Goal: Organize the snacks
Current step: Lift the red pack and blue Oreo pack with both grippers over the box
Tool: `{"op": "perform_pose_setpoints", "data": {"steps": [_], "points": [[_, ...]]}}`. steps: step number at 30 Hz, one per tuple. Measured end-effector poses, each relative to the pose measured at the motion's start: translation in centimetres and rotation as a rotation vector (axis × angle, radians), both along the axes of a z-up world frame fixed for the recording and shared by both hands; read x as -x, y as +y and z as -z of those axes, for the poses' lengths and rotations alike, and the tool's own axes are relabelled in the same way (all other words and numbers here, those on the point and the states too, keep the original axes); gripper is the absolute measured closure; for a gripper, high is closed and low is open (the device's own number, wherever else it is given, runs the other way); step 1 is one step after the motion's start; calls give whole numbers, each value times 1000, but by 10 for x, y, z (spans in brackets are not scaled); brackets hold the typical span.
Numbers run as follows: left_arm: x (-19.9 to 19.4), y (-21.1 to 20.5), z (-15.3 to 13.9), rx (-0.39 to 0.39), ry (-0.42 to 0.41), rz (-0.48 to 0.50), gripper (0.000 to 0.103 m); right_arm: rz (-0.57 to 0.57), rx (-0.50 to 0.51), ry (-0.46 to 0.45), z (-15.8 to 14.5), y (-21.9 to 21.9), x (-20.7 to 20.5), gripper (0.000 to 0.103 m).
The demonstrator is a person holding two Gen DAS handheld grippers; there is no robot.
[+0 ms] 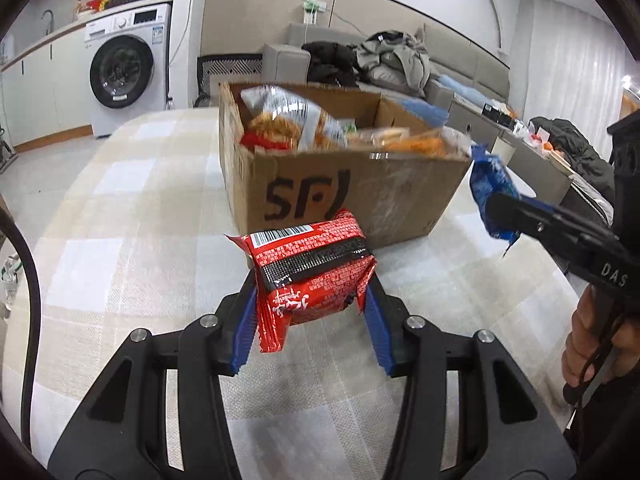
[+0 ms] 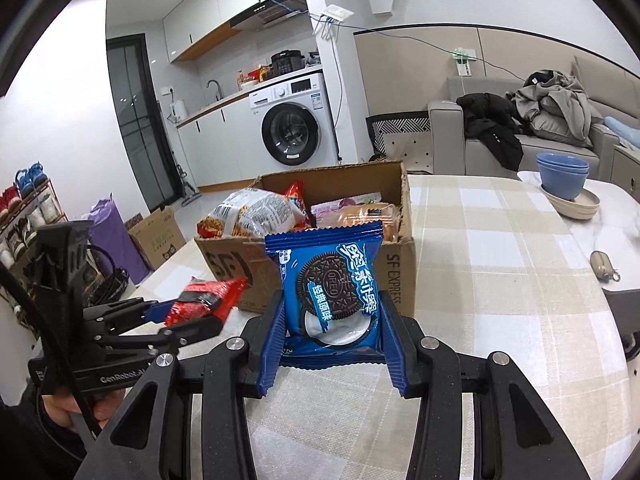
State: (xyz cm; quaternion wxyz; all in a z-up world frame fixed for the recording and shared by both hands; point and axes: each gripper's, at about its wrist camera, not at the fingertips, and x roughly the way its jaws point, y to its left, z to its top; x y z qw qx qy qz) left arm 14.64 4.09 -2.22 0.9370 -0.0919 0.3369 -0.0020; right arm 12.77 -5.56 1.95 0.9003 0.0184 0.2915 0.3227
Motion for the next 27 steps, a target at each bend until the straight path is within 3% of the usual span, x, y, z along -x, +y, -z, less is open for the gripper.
{"op": "perform_pose_setpoints", "data": {"steps": [4, 27], "points": [[7, -1, -18, -32, -32, -13, 58, 4, 2, -9, -4, 0, 0, 59], [2, 5, -99, -15, -112, -14, 58, -1, -43, -77, -28, 2, 7, 58]]}}
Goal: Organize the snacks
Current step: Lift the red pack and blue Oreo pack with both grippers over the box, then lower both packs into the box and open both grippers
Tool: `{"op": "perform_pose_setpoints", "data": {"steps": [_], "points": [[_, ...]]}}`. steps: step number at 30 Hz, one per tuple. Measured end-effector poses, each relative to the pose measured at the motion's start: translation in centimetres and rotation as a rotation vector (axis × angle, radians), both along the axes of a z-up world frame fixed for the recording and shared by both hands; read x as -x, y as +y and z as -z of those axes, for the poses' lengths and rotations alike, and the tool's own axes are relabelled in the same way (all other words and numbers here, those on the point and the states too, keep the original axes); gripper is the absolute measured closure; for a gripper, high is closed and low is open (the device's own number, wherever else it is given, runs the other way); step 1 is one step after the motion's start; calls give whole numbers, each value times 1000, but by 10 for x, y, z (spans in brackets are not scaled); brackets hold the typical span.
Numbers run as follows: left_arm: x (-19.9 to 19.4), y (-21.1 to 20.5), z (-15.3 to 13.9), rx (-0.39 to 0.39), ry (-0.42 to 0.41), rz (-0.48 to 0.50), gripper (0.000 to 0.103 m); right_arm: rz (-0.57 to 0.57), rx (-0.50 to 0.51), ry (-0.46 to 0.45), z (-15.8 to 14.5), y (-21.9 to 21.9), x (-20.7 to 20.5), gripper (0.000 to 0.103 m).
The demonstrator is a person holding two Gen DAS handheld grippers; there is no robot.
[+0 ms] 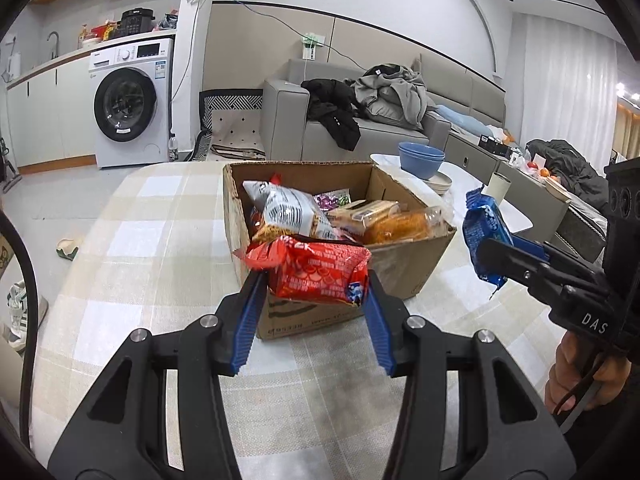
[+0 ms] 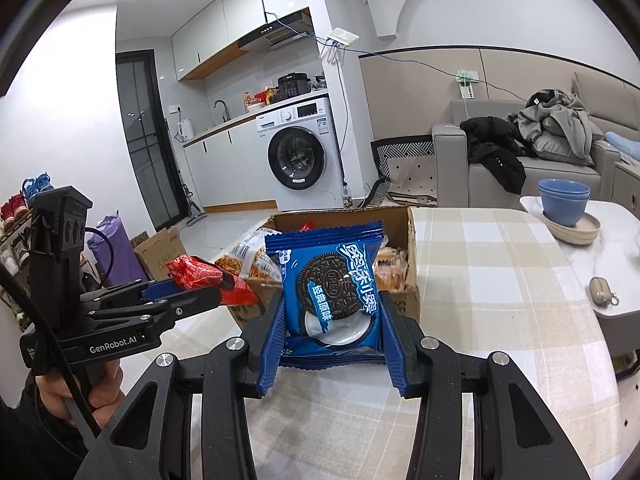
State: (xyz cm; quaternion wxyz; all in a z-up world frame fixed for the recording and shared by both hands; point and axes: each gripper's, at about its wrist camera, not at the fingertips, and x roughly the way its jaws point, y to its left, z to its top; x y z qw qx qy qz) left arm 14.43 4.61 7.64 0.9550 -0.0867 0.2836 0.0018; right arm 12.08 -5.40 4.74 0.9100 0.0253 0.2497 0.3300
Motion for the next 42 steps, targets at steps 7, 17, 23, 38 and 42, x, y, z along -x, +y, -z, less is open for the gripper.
{"op": "perform_pose_setpoints", "data": {"steps": [7, 17, 23, 38, 42], "points": [[3, -4, -3, -2, -5, 8, 58, -4, 3, -4, -3, 3, -4, 59], [23, -2, -9, 6, -28, 9, 58, -1, -3, -15, -8, 2, -5, 59], [37, 0, -29, 14, -67, 9, 58, 0, -12, -22, -12, 3, -6, 59], [6, -21, -65, 9, -90, 44, 58, 3, -14, -8, -21, 21, -22, 58], [-14, -24, -64, 7, -78, 43, 58, 8, -18, -5, -26, 26, -31, 58]]}}
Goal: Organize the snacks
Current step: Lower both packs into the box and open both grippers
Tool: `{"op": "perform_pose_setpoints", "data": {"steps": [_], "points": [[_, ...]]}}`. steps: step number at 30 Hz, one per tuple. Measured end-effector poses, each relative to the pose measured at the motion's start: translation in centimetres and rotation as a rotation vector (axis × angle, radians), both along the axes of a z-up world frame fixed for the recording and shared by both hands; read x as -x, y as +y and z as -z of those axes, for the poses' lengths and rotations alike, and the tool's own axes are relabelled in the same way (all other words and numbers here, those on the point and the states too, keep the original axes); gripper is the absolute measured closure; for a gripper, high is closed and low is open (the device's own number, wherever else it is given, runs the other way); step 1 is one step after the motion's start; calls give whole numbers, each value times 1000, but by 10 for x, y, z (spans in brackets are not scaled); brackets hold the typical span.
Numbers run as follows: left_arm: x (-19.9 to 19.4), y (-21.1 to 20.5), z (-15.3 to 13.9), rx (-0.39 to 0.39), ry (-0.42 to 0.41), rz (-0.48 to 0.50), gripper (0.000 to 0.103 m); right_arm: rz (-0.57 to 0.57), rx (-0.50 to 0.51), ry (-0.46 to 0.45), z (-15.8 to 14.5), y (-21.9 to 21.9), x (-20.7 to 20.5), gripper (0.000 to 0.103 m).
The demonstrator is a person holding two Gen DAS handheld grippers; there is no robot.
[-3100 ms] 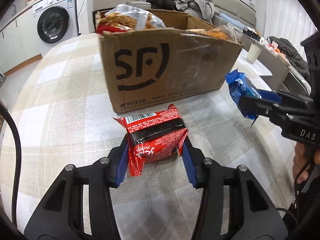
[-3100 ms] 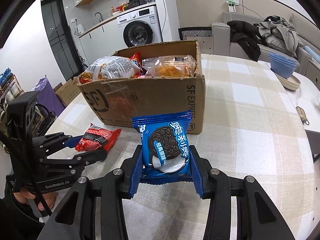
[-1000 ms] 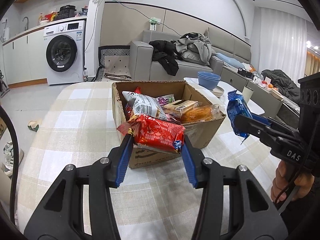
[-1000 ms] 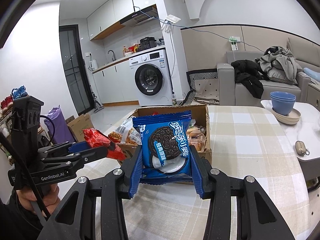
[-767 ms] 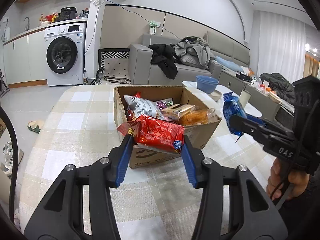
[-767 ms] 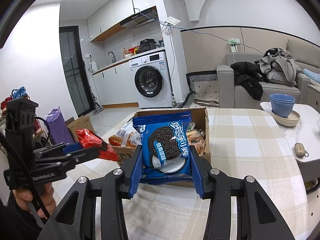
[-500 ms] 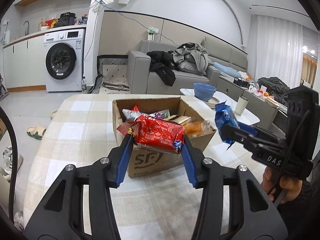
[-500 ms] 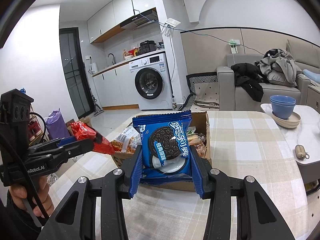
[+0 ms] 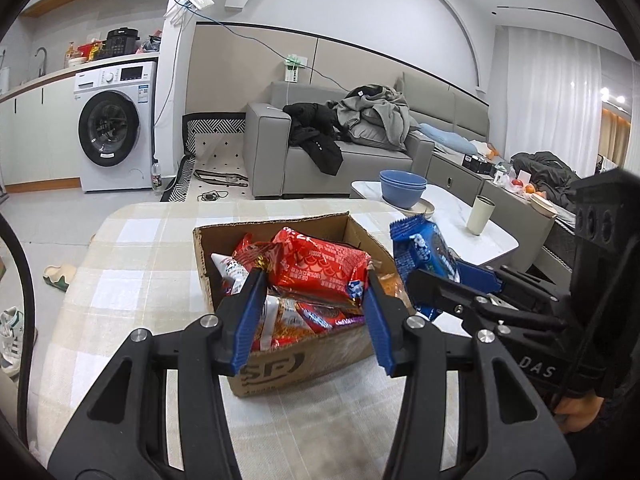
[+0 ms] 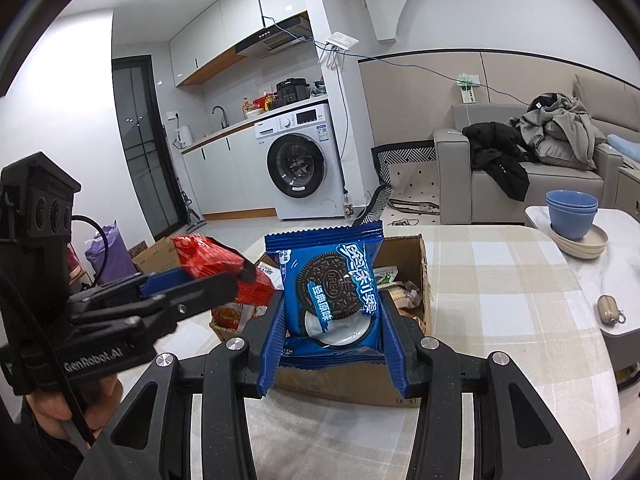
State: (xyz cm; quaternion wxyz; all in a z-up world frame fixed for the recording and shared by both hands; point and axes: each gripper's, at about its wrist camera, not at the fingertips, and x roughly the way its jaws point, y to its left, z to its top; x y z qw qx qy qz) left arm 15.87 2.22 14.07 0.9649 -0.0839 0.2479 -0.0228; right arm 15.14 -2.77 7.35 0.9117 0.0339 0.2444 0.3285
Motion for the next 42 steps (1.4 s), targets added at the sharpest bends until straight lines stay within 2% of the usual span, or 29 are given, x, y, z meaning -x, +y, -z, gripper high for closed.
{"op": "perform_pose_setpoints", "data": {"steps": [7, 19, 30, 33, 35, 37, 38, 39, 42], "points": [[-26, 4, 8, 10, 40, -15, 58, 6, 10, 16, -2, 5, -18, 58], [-75, 15, 31, -18, 83, -28, 58, -5, 44, 61, 10, 18, -46, 58], [-108, 19, 44, -26, 113, -23, 57, 10, 57, 71, 13, 16, -53, 58], [-111, 17, 45, -31, 128, -20, 52, 21, 51, 63, 13, 11, -49, 49], [-110, 14, 45, -33, 125, -13, 39, 28, 57, 64, 12, 8, -48, 39], [-104, 14, 43, -46, 114, -24, 30, 49, 57, 59, 11, 4, -45, 20], [-101, 13, 42, -55, 111, -37, 21, 61, 51, 53, 10, 0, -43, 16], [-98, 13, 41, -57, 109, -47, 18, 72, 41, 47, 9, -4, -41, 10], [-90, 18, 42, -34, 115, -57, 9, 78, 18, 38, 7, -13, -34, 7]]}}
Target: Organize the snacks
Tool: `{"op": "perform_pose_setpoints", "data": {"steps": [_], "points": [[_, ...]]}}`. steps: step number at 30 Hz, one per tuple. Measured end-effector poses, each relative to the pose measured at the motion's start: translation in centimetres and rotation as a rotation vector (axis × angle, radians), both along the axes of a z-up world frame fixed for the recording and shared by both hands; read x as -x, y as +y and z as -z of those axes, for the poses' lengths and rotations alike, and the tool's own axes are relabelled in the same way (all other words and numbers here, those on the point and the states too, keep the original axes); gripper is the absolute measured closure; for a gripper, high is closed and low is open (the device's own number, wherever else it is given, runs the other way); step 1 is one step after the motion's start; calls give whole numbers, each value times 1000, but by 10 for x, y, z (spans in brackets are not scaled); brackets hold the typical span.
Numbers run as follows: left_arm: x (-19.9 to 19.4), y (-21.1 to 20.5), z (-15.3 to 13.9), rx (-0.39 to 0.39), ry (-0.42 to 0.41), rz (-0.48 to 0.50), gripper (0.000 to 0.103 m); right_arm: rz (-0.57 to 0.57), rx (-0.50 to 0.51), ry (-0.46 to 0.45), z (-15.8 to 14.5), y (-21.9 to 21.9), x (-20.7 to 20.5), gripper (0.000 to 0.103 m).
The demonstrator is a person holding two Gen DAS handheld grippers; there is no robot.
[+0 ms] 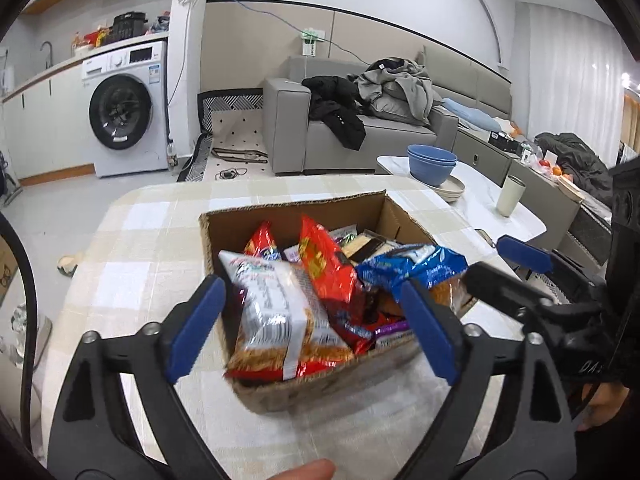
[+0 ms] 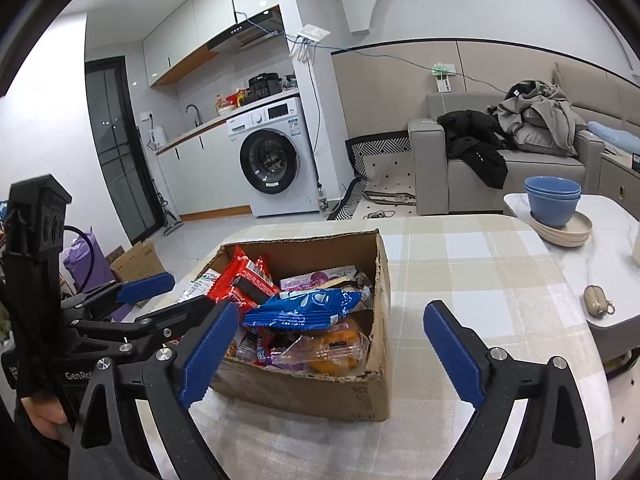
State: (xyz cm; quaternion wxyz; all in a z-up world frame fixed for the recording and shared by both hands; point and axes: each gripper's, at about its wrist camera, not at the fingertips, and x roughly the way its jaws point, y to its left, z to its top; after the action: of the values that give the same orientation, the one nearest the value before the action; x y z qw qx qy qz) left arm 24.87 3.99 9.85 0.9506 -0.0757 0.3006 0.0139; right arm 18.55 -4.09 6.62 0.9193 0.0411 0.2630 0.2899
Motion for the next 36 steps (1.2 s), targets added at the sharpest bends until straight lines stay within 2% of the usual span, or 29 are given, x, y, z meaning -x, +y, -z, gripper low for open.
{"op": "perform_pose_setpoints", "data": {"steps": [1, 4, 13, 24, 36], "points": [[6, 0, 1, 2, -3, -8, 0, 0, -2, -2, 0, -2, 3, 5], [20, 0, 3, -6, -26, -18, 1, -9, -2, 5, 1, -6, 9, 1], [60, -6, 8, -72, -47, -19, 1, -32, 0, -24, 13, -14, 34, 1], [108, 0, 24, -46, -104, -45, 1, -49, -30, -152, 24, -23, 78, 0], [128, 7, 47, -55, -128, -76, 1, -63, -32, -187, 40, -27, 91, 0]]}}
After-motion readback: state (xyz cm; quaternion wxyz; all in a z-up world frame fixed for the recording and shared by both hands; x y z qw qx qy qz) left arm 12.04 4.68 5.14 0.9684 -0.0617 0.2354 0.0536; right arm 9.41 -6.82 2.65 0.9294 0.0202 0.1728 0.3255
